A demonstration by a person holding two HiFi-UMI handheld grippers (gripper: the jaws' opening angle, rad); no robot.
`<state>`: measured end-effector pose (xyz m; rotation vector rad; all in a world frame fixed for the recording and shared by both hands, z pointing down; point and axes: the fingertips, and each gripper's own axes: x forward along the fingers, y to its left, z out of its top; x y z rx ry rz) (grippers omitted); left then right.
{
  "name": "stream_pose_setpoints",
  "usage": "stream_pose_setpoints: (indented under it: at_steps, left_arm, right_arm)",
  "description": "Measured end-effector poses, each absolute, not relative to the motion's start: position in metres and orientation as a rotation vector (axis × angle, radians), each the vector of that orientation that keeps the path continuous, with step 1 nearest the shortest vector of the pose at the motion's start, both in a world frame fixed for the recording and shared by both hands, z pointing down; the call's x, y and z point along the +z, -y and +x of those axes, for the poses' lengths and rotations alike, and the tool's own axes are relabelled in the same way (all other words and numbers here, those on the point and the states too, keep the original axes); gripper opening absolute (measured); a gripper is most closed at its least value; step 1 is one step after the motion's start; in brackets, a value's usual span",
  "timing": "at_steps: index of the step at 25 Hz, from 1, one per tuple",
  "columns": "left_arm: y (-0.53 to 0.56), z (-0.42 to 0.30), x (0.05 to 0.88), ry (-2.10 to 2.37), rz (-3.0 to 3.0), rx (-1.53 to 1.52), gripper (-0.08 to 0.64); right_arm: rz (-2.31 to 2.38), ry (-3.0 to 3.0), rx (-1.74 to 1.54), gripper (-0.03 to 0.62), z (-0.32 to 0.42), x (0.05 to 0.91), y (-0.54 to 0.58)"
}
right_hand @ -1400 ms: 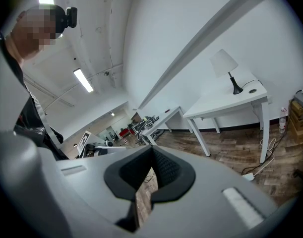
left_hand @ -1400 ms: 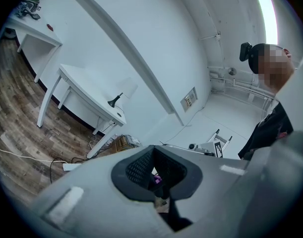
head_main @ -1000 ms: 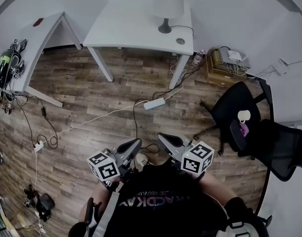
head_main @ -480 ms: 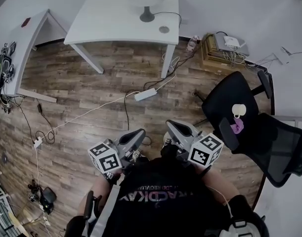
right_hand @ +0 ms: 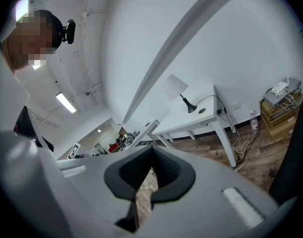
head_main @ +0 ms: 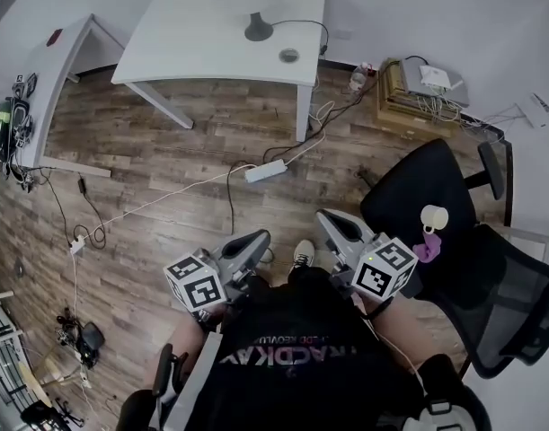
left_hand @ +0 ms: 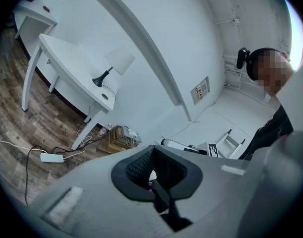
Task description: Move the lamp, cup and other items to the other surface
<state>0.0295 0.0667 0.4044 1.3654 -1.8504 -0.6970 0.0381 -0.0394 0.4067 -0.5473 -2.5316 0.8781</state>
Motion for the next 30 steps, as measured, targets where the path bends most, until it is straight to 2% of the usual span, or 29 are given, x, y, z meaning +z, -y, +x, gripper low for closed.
stream_pose_setpoints:
  at_steps: [15,22,30]
  left_arm:
    - [-0.041,-0.039,0.390,1.861,1.506,-0.679,0.003]
    - [-0.072,-0.123,0.391,1.795,1.583,-0.676,0.003]
    - [-0.131,-0.202,0.405,1.763,1.598,-0.712,0.003]
  right_arm:
    - [-0.443,2.658,0.807,0.021,-0.017,0.398,0.070]
    - [-0.287,2.696,0.813,0.080,-0.100,0.395,0.047]
    - [-0.195,2.740,0.752,0.094,-0.190,0.386,-0.003]
